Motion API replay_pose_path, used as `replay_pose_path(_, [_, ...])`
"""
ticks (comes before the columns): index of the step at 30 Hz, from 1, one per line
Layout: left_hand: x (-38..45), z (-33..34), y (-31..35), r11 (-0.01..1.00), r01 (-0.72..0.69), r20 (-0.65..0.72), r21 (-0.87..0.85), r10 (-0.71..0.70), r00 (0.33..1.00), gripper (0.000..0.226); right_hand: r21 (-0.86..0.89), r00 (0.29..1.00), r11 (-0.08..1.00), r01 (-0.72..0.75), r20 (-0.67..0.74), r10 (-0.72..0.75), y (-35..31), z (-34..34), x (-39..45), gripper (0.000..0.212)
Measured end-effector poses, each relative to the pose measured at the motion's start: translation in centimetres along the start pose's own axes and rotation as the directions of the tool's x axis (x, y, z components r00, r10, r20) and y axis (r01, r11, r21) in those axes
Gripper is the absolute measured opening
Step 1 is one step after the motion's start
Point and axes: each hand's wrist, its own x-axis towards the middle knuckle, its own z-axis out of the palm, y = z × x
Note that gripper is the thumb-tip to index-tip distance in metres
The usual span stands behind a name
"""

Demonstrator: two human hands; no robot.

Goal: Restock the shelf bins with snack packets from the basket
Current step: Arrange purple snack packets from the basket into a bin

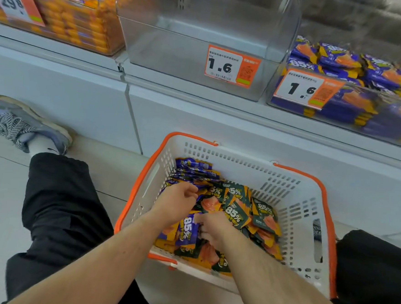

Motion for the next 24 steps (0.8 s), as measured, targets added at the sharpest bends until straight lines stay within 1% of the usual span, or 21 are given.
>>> replay_pose_path(1, [0.1, 0.0, 0.4, 1.0, -0.003, 0.003, 0.003, 0.003, 1.0, 0.033, -0.082, 0.997, 0.994, 0.065, -0.047, -0.069, -1.1, -1.0, -0.4, 0.007])
replay_pose_path(2, [0.1, 0.0, 0.8, 1.0, -0.01, 0.006, 0.007, 0.01, 1.0, 0.035, -0.168, 0.987, 0.978, 0.123, -0.086, -0.139, -2.2, -2.1, -0.7, 0.008])
replay_pose_path(3, [0.2, 0.0, 1.3, 1.0, -0.025, 0.006, 0.018, 0.024, 1.0, 0.037, -0.28, 0.972, 0.944, 0.176, -0.105, -0.212, -3.3, -3.2, -1.2, 0.004])
replay_pose_path(5, [0.5, 0.2, 2.5, 0.997, -0.069, -0.002, 0.044, 0.069, 0.998, 0.041, -0.546, 0.939, 0.803, 0.238, -0.081, -0.334, -5.7, -5.3, -2.7, 0.011])
replay_pose_path(6, [0.6, 0.2, 3.2, 0.995, -0.087, -0.005, 0.04, 0.087, 0.996, 0.043, -0.634, 0.921, 0.729, 0.257, -0.068, -0.384, -6.8, -6.2, -3.5, 0.013])
replay_pose_path(7, [0.8, 0.2, 4.1, 0.995, -0.1, -0.006, 0.01, 0.1, 0.995, 0.044, -0.679, 0.908, 0.683, 0.269, -0.059, -0.415, -7.9, -7.2, -4.4, 0.013])
replay_pose_path(9, [1.0, -0.1, 5.7, 0.989, -0.126, 0.002, -0.072, 0.126, 0.992, 0.042, -0.7, 0.888, 0.644, 0.308, -0.032, -0.46, -10.1, -9.3, -6.3, 0.022])
replay_pose_path(11, [1.0, -0.5, 7.7, 0.981, -0.175, 0.026, -0.089, 0.178, 0.984, 0.037, -0.715, 0.87, 0.599, 0.36, 0.025, -0.493, -12.5, -11.0, -8.7, 0.029])
replay_pose_path(13, [0.7, -0.9, 9.9, 0.967, -0.237, 0.079, -0.096, 0.245, 0.966, 0.02, -0.702, 0.839, 0.568, 0.429, 0.077, -0.539, -14.5, -12.3, -11.0, 0.029])
replay_pose_path(15, [0.3, -1.0, 12.2, 0.935, -0.352, 0.159, -0.045, 0.355, 0.921, 0.003, -0.666, 0.794, 0.557, 0.497, 0.09, -0.601, -16.0, -13.3, -12.9, 0.028])
replay_pose_path(16, [0.2, -1.0, 13.1, 0.915, -0.402, 0.187, -0.027, 0.4, 0.897, 0.002, -0.646, 0.767, 0.548, 0.531, 0.09, -0.636, -16.7, -13.7, -13.7, 0.027])
replay_pose_path(17, [0.1, -1.0, 14.1, 0.905, -0.424, 0.203, -0.043, 0.424, 0.883, 0.002, -0.632, 0.739, 0.539, 0.557, 0.08, -0.669, -17.2, -14.1, -14.3, 0.027])
replay_pose_path(19, [-0.2, -1.3, 16.0, 0.895, -0.405, 0.195, -0.184, 0.438, 0.878, 0.014, -0.632, 0.656, 0.513, 0.581, -0.01, -0.754, -17.9, -14.7, -15.2, 0.029])
replay_pose_path(20, [-0.3, -1.5, 16.9, 0.883, -0.392, 0.173, -0.258, 0.442, 0.88, 0.019, -0.667, 0.58, 0.478, 0.571, -0.085, -0.81, -18.1, -15.1, -15.5, 0.027])
replay_pose_path(21, [-0.6, -1.7, 18.0, 0.864, -0.39, 0.139, -0.319, 0.449, 0.882, 0.023, -0.712, 0.474, 0.429, 0.556, -0.153, -0.867, -18.2, -15.4, -15.9, 0.026])
replay_pose_path(22, [-0.6, -2.0, 19.1, 0.842, -0.392, 0.098, -0.37, 0.455, 0.885, 0.024, -0.738, 0.366, 0.382, 0.557, -0.195, -0.91, -18.1, -15.7, -16.3, 0.025])
replay_pose_path(23, [-0.7, -2.2, 20.2, 0.817, -0.39, 0.058, -0.424, 0.454, 0.889, 0.024, -0.736, 0.278, 0.341, 0.585, -0.213, -0.937, -17.8, -15.8, -16.7, 0.026])
replay_pose_path(24, [-0.9, -2.5, 21.6, 0.788, -0.384, 0.025, -0.48, 0.45, 0.893, 0.024, -0.721, 0.225, 0.314, 0.618, -0.22, -0.949, -17.5, -15.8, -17.1, 0.03])
